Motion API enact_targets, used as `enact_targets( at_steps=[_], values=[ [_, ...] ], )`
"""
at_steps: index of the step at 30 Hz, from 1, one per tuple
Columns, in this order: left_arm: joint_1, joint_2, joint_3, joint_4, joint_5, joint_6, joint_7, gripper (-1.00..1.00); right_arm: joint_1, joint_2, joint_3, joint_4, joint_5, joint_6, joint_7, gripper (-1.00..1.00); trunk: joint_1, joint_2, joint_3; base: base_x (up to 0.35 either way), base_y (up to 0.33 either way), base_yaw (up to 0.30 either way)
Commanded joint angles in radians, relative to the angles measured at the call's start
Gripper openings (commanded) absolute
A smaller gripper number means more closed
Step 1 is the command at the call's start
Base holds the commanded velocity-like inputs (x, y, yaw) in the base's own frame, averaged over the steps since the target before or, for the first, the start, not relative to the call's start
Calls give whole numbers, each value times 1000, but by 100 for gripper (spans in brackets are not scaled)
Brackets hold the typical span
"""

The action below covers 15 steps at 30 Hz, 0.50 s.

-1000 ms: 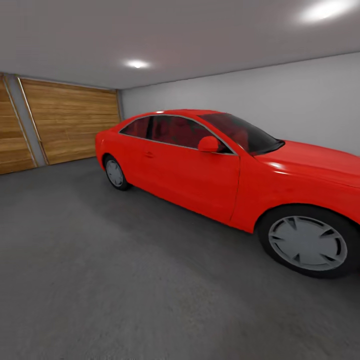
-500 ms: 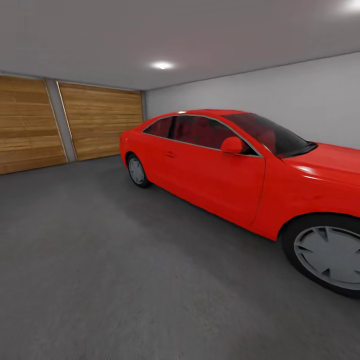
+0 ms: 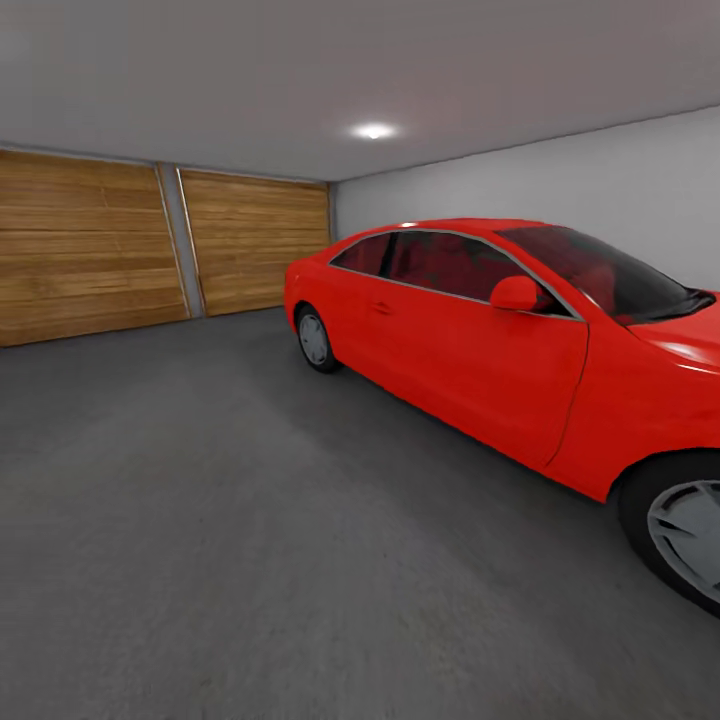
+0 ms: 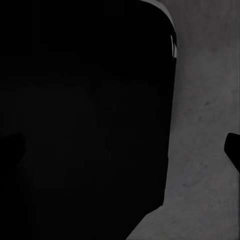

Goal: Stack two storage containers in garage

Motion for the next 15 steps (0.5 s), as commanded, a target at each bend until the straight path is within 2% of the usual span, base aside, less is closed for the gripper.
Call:
enact_targets(
  at_steps=[1,15],
  values=[
    [0,0,-1,-1,-1,-2,2,100,0,-1,0,0,1,-3,0,100,0,0,-1,0,0,276],
    [0,-8,10,-6,5,-13,4,100,0,-1,-5,0,-4,-3,0,100,0,0,-1,0,0,276]
  ],
)
